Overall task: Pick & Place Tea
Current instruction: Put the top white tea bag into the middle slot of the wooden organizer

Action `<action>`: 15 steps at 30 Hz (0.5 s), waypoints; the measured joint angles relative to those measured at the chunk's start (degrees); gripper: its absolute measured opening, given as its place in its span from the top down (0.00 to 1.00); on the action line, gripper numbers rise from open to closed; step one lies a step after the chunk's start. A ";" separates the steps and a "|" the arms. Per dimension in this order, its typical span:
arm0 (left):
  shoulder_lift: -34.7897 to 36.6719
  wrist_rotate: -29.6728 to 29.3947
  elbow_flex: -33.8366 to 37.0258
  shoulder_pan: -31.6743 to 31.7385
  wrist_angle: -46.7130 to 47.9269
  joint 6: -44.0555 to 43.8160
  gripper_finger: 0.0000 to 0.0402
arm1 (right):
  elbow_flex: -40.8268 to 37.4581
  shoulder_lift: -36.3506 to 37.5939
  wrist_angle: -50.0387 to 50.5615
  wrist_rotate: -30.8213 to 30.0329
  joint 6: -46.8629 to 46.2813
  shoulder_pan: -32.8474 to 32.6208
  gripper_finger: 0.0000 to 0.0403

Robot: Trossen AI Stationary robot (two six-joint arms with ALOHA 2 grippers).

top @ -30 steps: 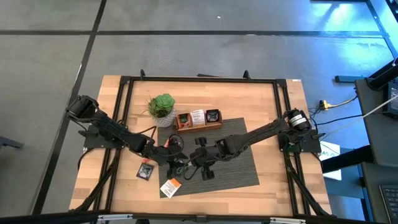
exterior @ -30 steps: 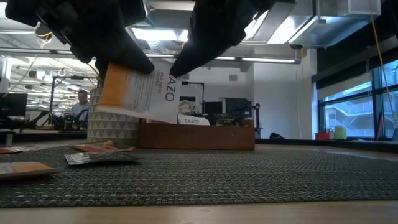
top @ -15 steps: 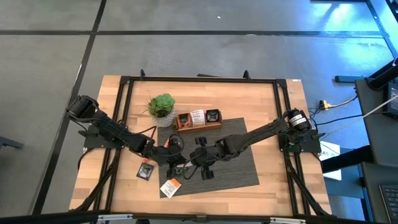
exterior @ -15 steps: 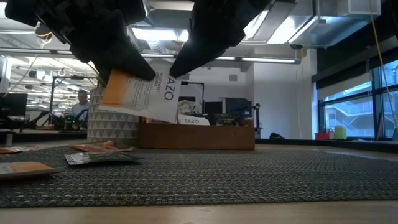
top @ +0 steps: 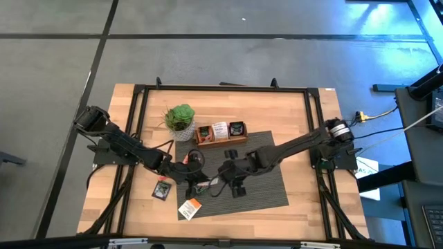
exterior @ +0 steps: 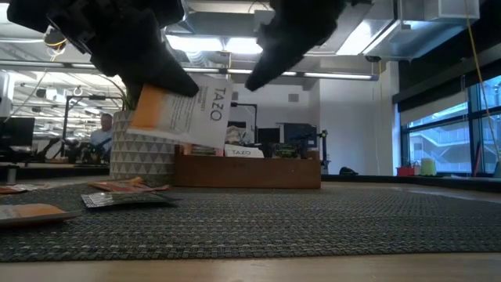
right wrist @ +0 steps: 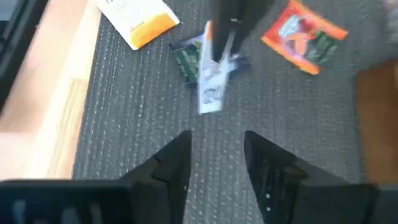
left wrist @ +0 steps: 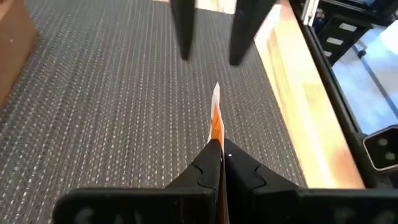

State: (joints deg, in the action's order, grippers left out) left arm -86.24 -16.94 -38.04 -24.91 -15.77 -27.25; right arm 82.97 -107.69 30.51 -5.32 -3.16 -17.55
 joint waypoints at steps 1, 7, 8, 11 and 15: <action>0.01 -0.31 0.00 -0.14 -0.14 0.00 0.99 | -1.63 1.27 -0.22 -0.20 0.02 -0.12 0.60; 0.01 -4.96 0.02 -1.54 -7.94 5.35 0.99 | -15.00 11.10 -14.71 -0.77 -1.08 -0.80 0.57; 0.01 -5.98 0.02 -1.75 -9.66 6.71 0.99 | -17.50 12.80 -18.98 -1.02 -0.92 -1.02 0.57; -0.13 -6.64 0.02 -1.88 -15.29 10.65 0.99 | -25.04 16.98 -31.57 -1.09 1.66 -1.37 0.57; -0.96 -7.96 0.02 -1.90 -20.15 14.02 0.99 | -32.05 20.71 -46.97 -1.09 3.45 -1.57 0.57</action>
State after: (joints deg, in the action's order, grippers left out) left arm -87.20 -24.90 -38.02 -26.81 -35.92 -13.23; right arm 50.92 -86.98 -16.46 -6.42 0.29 -19.11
